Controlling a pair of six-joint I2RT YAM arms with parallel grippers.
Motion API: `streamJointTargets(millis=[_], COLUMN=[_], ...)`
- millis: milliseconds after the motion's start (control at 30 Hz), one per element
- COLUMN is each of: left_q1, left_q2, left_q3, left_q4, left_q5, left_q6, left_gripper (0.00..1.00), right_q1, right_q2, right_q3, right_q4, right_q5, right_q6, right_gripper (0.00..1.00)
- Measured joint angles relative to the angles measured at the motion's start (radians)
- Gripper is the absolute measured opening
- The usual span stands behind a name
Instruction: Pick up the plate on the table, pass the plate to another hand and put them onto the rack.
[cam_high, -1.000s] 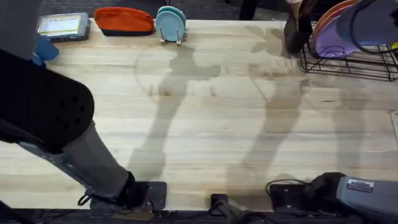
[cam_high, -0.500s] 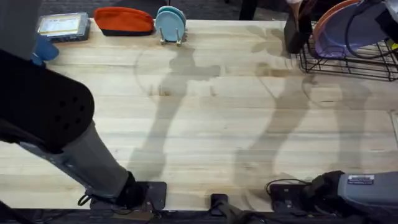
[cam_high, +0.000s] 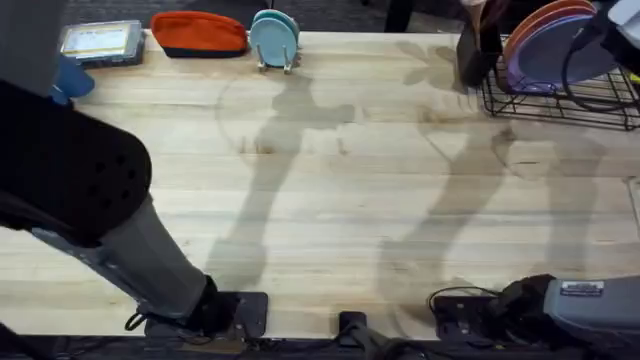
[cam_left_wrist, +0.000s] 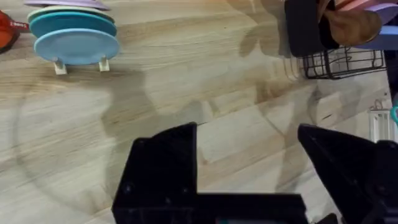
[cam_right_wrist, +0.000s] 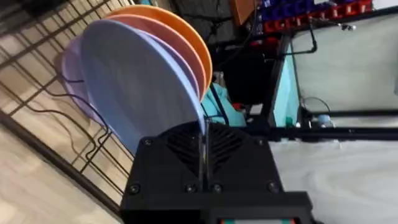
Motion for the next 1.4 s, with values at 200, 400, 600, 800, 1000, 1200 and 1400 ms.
streamJointTargets(millis=[200, 400, 600, 800, 1000, 1200, 1400], left_q1=[0.0, 0.0, 0.0, 0.0, 0.0, 0.0, 0.0], left_q2=[0.0, 0.0, 0.0, 0.0, 0.0, 0.0, 0.0], left_q3=[0.0, 0.0, 0.0, 0.0, 0.0, 0.0, 0.0], left_q4=[-0.001, -0.001, -0.007, -0.025, -0.027, -0.027, -0.027], left_q5=[0.0, 0.0, 0.0, 0.0, 0.0, 0.0, 0.0], left_q6=[0.0, 0.0, 0.0, 0.0, 0.0, 0.0, 0.0], left_gripper=[0.993, 0.993, 0.993, 0.994, 0.993, 0.993, 0.993], right_q1=[-0.045, -0.089, -0.093, -0.093, -0.093, -0.098, -0.102], right_q2=[0.0, 0.001, 0.014, 0.057, 0.071, 0.114, 0.119], right_q3=[0.0, 0.0, 0.0, 0.0, 0.0, 0.007, 0.016], right_q4=[-0.015, -0.012, -0.01, -0.009, -0.009, -0.001, -0.022], right_q5=[-0.133, -0.206, -0.23, -0.234, -0.234, -0.231, -0.213], right_q6=[-0.011, -0.003, -0.003, -0.003, -0.003, -0.003, -0.003], right_gripper=[0.031, 0.031, 0.031, 0.031, 0.032, 0.032, 0.032])
